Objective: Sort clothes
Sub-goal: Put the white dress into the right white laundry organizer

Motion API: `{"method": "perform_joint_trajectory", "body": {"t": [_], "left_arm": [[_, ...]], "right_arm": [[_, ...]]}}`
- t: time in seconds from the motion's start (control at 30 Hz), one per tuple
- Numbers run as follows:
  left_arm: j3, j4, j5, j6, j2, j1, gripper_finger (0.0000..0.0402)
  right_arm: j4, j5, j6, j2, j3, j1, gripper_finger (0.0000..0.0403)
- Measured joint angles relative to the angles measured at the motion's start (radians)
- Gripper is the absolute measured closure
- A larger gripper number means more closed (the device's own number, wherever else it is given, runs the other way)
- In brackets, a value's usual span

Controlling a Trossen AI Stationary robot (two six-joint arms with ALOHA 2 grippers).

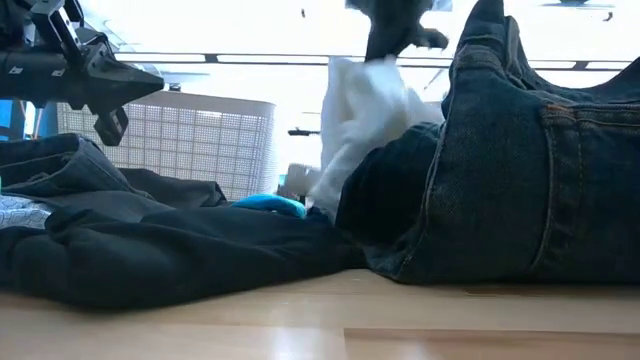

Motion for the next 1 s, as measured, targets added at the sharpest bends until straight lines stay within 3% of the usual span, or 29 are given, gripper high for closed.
{"method": "perform_joint_trajectory", "body": {"t": [0.27,0.37,0.7,1.0], "left_arm": [[0.0,0.0,0.0,-0.019,0.0,0.0,0.0401],[0.0,0.0,0.0,-0.019,0.0,0.0,0.0401],[0.0,0.0,-0.001,-0.019,0.0,0.0,0.0401],[0.0,0.015,-0.008,-0.019,0.0,0.0,0.0401]], "right_arm": [[0.069,0.211,-0.052,-0.218,0.002,0.022,0.04],[0.16,0.241,-0.137,-0.286,0.002,0.023,0.04],[0.744,0.215,-0.716,-0.475,0.002,0.024,0.04],[1.37,0.195,-1.252,-0.501,0.003,-0.042,0.04]]}}
